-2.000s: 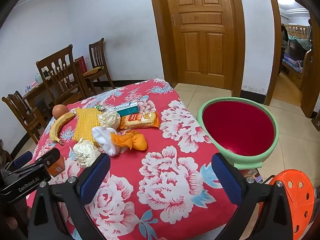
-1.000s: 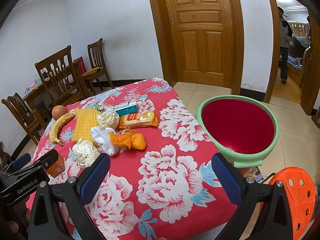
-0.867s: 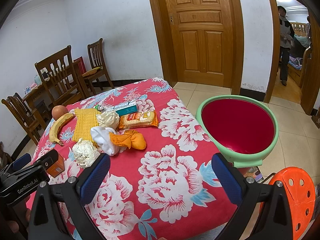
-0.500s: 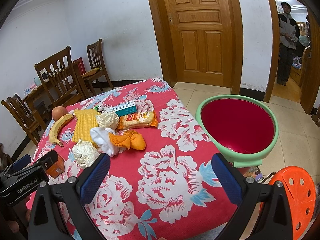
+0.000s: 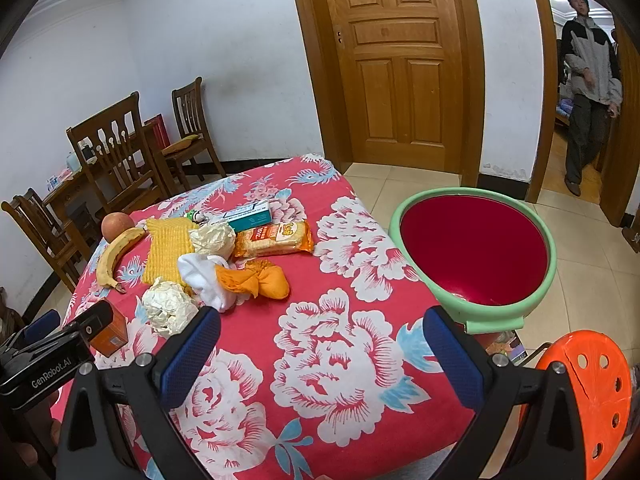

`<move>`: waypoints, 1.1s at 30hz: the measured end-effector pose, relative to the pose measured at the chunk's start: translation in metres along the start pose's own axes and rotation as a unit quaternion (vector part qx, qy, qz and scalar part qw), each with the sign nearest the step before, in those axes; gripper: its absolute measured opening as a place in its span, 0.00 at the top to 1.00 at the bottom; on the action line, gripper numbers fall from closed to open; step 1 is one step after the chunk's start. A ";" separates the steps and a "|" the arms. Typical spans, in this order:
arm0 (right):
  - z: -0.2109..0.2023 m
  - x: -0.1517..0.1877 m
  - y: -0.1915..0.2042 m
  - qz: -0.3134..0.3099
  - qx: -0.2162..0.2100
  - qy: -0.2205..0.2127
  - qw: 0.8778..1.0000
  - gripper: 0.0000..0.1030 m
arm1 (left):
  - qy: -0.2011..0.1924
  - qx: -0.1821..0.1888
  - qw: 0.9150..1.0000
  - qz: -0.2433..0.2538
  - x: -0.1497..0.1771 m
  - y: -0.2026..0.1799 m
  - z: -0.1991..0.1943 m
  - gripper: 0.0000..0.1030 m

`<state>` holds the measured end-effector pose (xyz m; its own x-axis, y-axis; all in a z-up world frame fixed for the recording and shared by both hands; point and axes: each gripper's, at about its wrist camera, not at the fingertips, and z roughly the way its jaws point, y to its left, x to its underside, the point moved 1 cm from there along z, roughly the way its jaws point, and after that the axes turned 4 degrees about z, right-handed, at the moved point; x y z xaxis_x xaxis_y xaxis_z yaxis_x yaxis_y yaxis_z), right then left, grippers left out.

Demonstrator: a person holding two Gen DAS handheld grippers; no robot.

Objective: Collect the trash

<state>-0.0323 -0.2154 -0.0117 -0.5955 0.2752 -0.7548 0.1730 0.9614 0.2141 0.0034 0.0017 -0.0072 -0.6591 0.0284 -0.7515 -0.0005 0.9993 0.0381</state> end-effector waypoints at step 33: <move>0.021 0.000 -0.011 0.006 0.009 0.018 1.000 0.00 | 0.042 0.020 0.999 0.016 0.000 -0.016 0.036 0.01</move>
<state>-0.0178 -0.2256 -0.0275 -0.6205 0.2877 -0.7295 0.1950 0.9577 0.2118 0.0304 -0.0136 -0.0315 -0.7187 0.0596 -0.6928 0.0498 0.9982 0.0343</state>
